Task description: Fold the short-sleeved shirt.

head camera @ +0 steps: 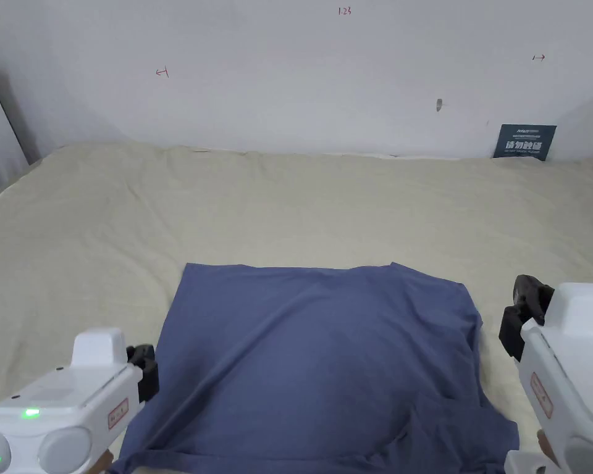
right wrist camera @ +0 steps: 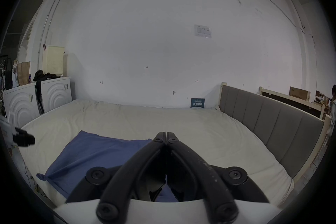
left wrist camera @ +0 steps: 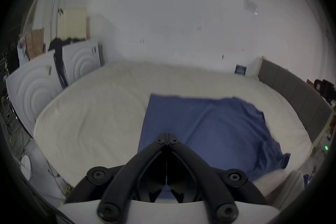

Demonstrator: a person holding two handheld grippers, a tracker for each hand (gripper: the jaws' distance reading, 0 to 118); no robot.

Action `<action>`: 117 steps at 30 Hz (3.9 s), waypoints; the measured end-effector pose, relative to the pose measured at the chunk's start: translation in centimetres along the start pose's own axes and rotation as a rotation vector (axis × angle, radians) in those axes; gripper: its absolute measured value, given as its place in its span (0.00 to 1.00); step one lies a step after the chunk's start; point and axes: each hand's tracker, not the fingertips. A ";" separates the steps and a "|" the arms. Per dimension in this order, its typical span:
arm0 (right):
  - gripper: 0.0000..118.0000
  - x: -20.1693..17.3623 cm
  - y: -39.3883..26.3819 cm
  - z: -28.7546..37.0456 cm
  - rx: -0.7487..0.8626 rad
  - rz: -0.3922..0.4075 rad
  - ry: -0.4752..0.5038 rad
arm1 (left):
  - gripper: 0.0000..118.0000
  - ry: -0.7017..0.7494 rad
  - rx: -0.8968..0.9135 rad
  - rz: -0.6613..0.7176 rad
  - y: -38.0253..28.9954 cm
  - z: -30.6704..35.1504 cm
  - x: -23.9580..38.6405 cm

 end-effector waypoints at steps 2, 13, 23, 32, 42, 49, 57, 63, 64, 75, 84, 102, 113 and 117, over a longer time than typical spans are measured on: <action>0.02 0.0 -0.4 -0.1 -0.013 0.002 0.007 | 0.20 0.023 -0.103 0.026 -2.2 -0.8 -1.4; 0.02 -0.1 -2.5 -0.6 -0.104 -0.004 0.008 | 0.93 0.108 -0.325 0.035 -9.4 -4.2 -4.4; 0.15 1.8 -6.0 -0.4 -0.262 -0.007 -0.032 | 0.01 0.062 -0.288 0.087 -10.2 -5.4 -4.8; 0.94 3.2 -17.3 -2.1 -0.681 -0.097 -0.045 | 0.01 0.044 -0.237 0.098 -7.9 -4.4 -4.8; 0.15 3.8 -20.9 -3.7 -0.755 -0.131 0.037 | 0.01 0.044 -0.250 0.103 -6.9 -4.7 -4.2; 0.09 3.4 -14.4 -4.0 -0.580 -0.122 0.062 | 0.01 0.049 -0.203 0.128 -3.4 -5.2 -4.5; 0.08 3.3 -8.9 -11.7 -0.544 -0.117 0.050 | 0.01 0.066 -0.183 0.117 2.9 -10.9 -4.3; 0.08 3.2 -9.6 -19.5 -0.631 -0.098 0.035 | 0.01 0.078 -0.263 0.032 5.1 -17.9 -3.1; 0.08 3.1 -10.0 -20.7 -0.646 -0.097 0.030 | 0.01 0.080 -0.291 0.009 5.2 -19.2 -3.0; 0.08 2.3 -16.2 -28.1 -0.834 -0.105 -0.005 | 0.01 0.122 -0.429 -0.037 2.9 -26.8 -3.6; 0.89 2.8 -10.5 -23.7 -0.624 -0.113 0.006 | 0.97 0.070 -0.250 0.039 7.0 -20.5 -2.0; 0.41 0.9 3.1 -1.6 0.041 0.007 0.011 | 0.10 0.036 0.416 -0.131 9.0 1.3 6.0; 0.01 0.9 2.3 -1.0 0.055 -0.008 0.005 | 0.00 -0.016 0.333 -0.140 8.0 1.7 6.7; 0.01 1.3 2.2 -1.6 0.039 -0.016 0.008 | 0.00 -0.031 0.134 -0.070 7.4 -0.9 4.8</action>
